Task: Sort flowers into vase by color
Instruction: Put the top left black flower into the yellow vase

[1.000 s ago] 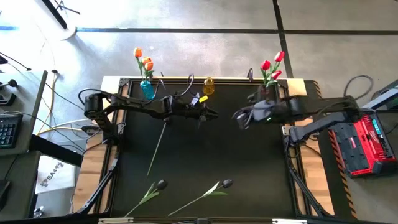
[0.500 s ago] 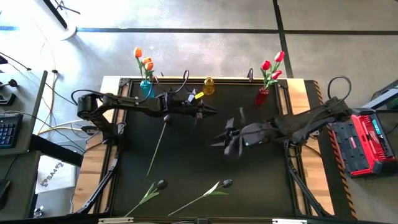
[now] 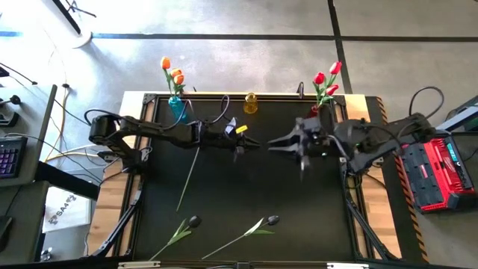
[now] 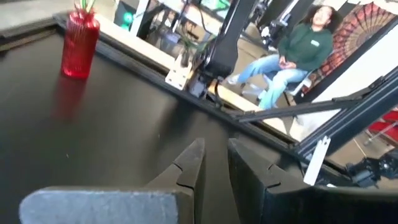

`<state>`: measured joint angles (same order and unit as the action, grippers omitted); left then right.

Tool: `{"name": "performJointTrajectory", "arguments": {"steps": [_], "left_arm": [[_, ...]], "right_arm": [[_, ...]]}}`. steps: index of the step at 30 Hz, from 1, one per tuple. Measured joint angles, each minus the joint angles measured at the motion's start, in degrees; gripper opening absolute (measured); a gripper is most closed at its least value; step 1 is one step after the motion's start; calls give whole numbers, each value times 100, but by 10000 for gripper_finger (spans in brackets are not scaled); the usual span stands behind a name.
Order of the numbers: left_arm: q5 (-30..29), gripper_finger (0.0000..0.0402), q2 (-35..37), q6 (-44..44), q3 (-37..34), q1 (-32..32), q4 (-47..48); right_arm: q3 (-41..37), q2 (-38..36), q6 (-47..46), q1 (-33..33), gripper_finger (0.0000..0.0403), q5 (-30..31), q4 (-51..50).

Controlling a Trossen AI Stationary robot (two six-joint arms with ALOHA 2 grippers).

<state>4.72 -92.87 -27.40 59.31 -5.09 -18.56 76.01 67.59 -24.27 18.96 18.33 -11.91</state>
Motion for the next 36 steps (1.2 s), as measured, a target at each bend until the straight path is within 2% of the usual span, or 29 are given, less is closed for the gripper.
{"name": "performJointTrajectory", "arguments": {"steps": [5, 8, 11, 14, 17, 21, 25, 31, 36], "left_arm": [[-81, 53, 222, -2, 4, 32, 228], [-125, 53, 443, 53, 0, 28, 388], [-273, 53, 719, 205, 0, -16, 690], [-459, 53, 986, 324, 0, -27, 1049], [-544, 53, 1140, 451, 9, -23, 1240], [-538, 53, 1150, 511, 7, -23, 1709], [-565, 54, 1123, 510, 4, 4, 2131], [-740, 84, 1118, 655, -47, 116, 2763], [-851, 122, 1109, 371, -428, 213, 3166]], "right_arm": [[0, -376, 482, 114, 69, 389, -977], [-259, -544, 662, 87, 53, 417, -894], [-1203, -833, 782, -49, 42, 135, 197], [-2435, -1169, 645, -292, 40, -319, 1876], [-3517, -1339, 307, -528, 40, -524, 3380], [-4411, -1310, -161, -730, 40, -504, 4394], [-4658, -1096, -532, -780, 40, -383, 4433], [-4568, -564, -279, -769, 40, -399, 4433], [-4542, -187, -265, -772, 40, -907, 4434]]}}
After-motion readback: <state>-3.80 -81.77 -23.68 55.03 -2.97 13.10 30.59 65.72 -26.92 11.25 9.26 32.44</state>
